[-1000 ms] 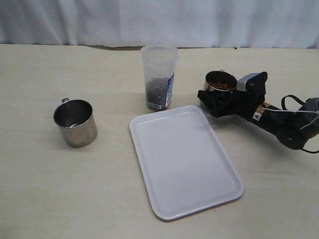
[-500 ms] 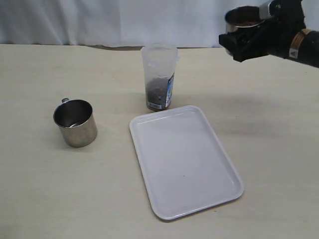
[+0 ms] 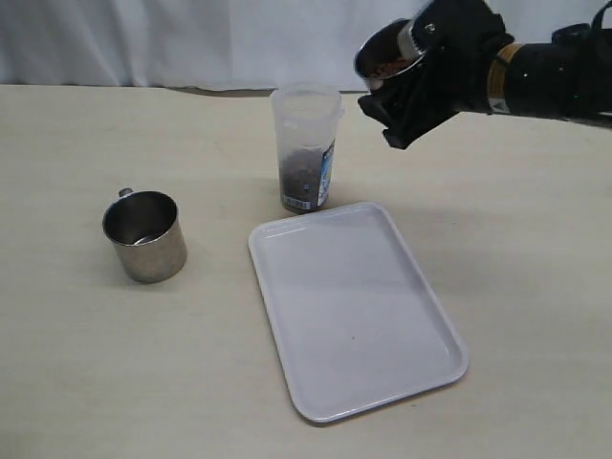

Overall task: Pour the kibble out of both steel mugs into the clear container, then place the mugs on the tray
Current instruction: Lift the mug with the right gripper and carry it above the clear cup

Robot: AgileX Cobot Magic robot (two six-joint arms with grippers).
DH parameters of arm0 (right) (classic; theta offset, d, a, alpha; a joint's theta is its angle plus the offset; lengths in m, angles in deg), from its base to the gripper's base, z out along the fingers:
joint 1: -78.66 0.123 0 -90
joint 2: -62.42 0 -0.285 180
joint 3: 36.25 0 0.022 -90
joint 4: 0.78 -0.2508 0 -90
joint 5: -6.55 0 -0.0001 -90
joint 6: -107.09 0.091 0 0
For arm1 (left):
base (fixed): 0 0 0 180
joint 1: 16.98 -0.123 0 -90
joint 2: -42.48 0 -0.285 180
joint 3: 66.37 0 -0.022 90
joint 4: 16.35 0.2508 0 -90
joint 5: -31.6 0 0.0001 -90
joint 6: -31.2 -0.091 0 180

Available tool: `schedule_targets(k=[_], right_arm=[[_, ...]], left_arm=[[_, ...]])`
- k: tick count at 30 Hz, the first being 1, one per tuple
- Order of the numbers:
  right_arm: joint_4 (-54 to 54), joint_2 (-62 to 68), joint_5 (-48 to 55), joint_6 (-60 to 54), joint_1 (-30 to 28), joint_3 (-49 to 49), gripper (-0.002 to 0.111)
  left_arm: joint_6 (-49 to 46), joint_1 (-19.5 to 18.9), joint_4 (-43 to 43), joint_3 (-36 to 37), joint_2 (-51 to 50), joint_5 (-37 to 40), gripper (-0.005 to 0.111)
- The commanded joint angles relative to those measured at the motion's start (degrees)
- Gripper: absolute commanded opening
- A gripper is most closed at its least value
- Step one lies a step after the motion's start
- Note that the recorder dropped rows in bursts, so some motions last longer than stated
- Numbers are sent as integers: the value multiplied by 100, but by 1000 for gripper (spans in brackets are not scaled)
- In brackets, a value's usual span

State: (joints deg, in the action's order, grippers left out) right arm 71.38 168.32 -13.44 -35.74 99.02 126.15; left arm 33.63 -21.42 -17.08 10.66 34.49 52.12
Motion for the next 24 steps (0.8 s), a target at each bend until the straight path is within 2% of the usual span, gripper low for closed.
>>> schedule_targets(k=[1, 4, 9, 16, 24], right_arm=[[549, -85, 794, 246, 358, 469, 5], [1448, -85, 1153, 827, 617, 837, 5], [2154, -71, 1735, 948, 996, 1100, 5], [2168, 258, 2230, 582, 1148, 1345, 5], [2168, 332, 2217, 752, 1148, 1435, 5]], left_arm=[[-4, 38, 3, 19, 20, -74, 0], [-4, 50, 3, 19, 20, -71, 0], [-4, 49, 3, 19, 20, -56, 0], [-4, 49, 3, 19, 20, -56, 0], [-4, 49, 3, 19, 20, -56, 0]])
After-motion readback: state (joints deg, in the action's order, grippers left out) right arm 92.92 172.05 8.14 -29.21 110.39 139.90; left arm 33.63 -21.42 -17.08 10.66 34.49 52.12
